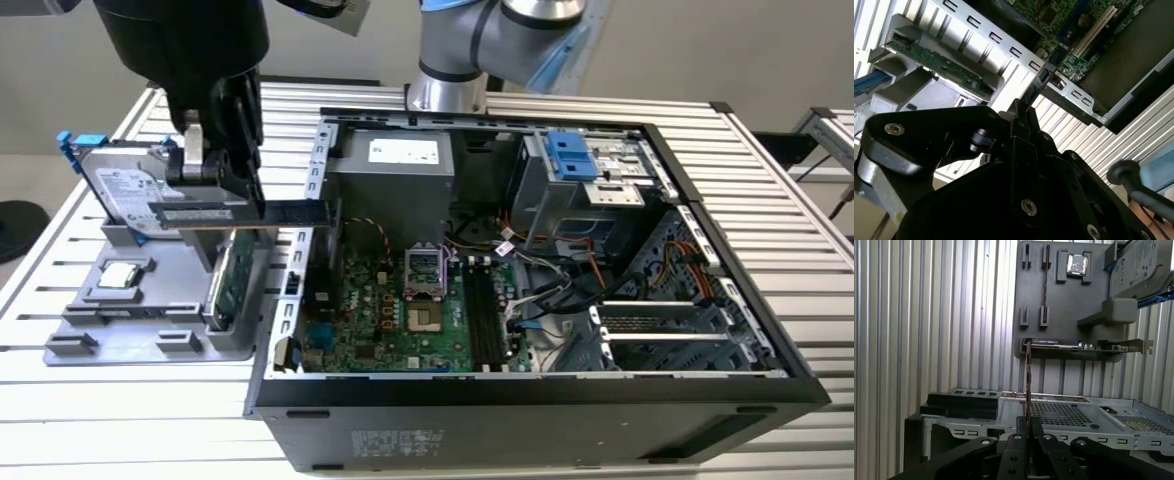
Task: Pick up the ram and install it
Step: 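Pick up the ram and move it above insertion slot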
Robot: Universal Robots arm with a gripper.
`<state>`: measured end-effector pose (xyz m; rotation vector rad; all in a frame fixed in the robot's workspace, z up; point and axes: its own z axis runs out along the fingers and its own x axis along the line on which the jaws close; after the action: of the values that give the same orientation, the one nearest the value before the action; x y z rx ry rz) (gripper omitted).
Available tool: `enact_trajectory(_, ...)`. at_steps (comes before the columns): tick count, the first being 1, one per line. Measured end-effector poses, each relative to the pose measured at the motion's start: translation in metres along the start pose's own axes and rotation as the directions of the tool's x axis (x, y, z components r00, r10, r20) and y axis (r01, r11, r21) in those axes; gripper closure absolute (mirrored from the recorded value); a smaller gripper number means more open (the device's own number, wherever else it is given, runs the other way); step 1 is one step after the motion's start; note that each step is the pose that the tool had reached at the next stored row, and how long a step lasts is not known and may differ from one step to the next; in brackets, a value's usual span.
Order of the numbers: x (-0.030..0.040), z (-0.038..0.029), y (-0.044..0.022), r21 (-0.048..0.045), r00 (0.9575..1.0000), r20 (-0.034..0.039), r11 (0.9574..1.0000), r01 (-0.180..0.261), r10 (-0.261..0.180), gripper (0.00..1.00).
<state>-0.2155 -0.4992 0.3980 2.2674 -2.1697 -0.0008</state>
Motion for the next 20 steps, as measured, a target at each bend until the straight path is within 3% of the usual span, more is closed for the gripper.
enact_trajectory(7, 0.0006, -0.0001, -0.0133, 0.0, 1.0, -0.0001, 1.0, -0.001, 0.001, 1.0)
enact_trajectory(8, 0.0008, -0.0001, -0.0193, 0.0, 1.0, -0.0001, 1.0, -0.001, 0.001, 1.0)
enact_trajectory(20, 0.0017, -0.0002, -0.0401, 0.0, 1.0, -0.0001, 1.0, -0.002, 0.002, 1.0)
